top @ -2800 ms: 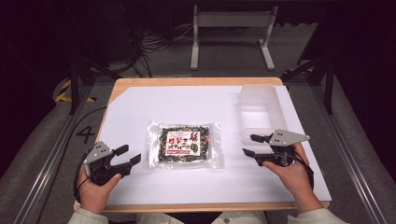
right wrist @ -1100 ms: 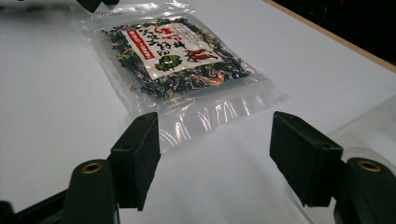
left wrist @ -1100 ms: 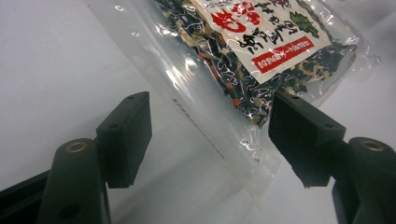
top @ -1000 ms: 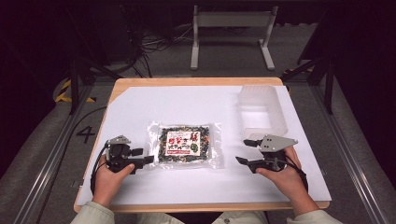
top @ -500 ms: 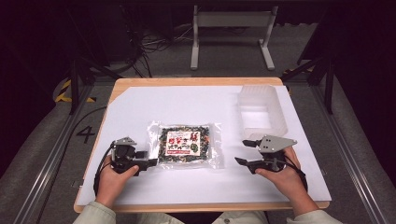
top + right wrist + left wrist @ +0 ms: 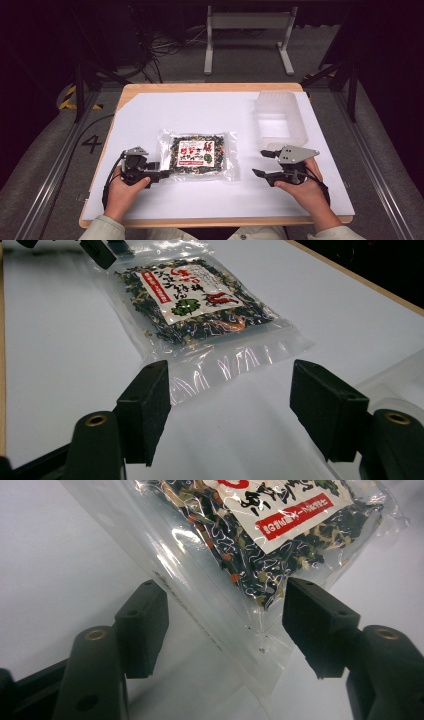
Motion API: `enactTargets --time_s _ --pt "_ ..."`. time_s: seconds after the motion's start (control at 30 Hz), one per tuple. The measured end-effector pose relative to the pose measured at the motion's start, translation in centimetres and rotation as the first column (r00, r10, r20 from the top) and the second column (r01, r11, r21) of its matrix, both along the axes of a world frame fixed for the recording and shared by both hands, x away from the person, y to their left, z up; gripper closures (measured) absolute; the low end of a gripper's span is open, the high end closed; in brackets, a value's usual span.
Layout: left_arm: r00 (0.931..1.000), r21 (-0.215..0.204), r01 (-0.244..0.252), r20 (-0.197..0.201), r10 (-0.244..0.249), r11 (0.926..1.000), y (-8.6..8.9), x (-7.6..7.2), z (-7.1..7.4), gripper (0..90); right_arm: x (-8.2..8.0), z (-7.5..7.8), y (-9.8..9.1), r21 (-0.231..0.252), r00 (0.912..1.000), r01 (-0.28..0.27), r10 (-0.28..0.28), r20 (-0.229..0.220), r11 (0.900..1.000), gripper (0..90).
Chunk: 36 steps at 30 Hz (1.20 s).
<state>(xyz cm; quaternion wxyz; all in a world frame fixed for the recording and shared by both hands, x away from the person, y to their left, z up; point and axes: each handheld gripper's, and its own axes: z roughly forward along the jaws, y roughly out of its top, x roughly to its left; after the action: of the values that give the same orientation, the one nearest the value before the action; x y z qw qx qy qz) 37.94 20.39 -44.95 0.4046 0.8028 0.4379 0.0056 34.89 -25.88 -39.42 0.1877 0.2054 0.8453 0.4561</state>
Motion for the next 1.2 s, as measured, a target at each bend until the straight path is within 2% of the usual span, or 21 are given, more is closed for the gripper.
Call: enactTargets --time_s 0.1,0.3,0.57,0.63,0.73,0.8,0.83,0.87,1.0,1.1,1.2 --pt "0.9999 0.012 -0.011 0.003 0.011 0.9999 0.1 0.0 0.0 46.7 0.0 0.0 0.0 -0.001 1.0000 -0.001 0.001 0.001 1.0000 32.7" --pt "0.9996 0.022 -0.029 0.008 0.029 0.9993 0.2 0.0 0.0 54.4 0.0 0.0 0.0 0.003 1.0000 0.001 -0.001 -0.001 1.0000 32.6" --pt "0.9987 0.014 -0.049 0.016 0.049 0.9987 0.3 -0.1 0.3 69.1 0.0 0.0 0.0 0.005 1.0000 0.000 0.000 -0.002 1.0000 32.6" --pt "0.9985 0.006 -0.049 0.025 0.049 0.9988 0.2 -0.2 0.4 72.2 0.0 0.0 0.0 0.006 1.0000 0.001 -0.001 -0.003 1.0000 32.6" --pt "0.9971 0.018 -0.063 0.044 0.062 0.9978 0.0 -0.3 0.7 79.2 0.0 0.0 0.0 0.005 1.0000 0.001 -0.001 -0.001 1.0000 32.5" --pt "0.9962 0.005 -0.076 0.043 0.075 0.9971 0.1 -0.4 0.8 81.9 0.0 0.0 0.0 0.005 1.0000 0.002 -0.002 0.000 1.0000 32.5" --pt "0.9954 -0.021 -0.086 0.042 0.087 0.9961 0.3 -0.4 1.0 84.3 0.0 0.0 0.0 0.005 1.0000 0.003 -0.003 0.000 1.0000 32.5" --pt "0.9954 -0.021 -0.086 0.042 0.087 0.9961 0.3 -0.4 1.0 85.2 0.0 0.0 0.0 0.005 1.0000 0.002 -0.002 0.000 1.0000 32.5" --pt "0.9911 -0.081 -0.097 0.083 0.104 0.9919 0.6 -0.8 1.8 88.4 0.0 0.0 0.0 0.004 1.0000 0.003 -0.003 0.001 1.0000 32.6" --pt "0.9858 -0.077 -0.096 0.131 0.106 0.9924 0.2 -1.2 2.6 89.2 0.0 0.0 0.0 0.004 1.0000 0.004 -0.004 0.002 1.0000 32.6" --pt "0.9799 -0.095 -0.095 0.166 0.110 0.9910 0.1 -1.7 3.3 89.4 0.0 0.0 0.0 0.004 1.0000 0.004 -0.004 0.002 1.0000 32.6"
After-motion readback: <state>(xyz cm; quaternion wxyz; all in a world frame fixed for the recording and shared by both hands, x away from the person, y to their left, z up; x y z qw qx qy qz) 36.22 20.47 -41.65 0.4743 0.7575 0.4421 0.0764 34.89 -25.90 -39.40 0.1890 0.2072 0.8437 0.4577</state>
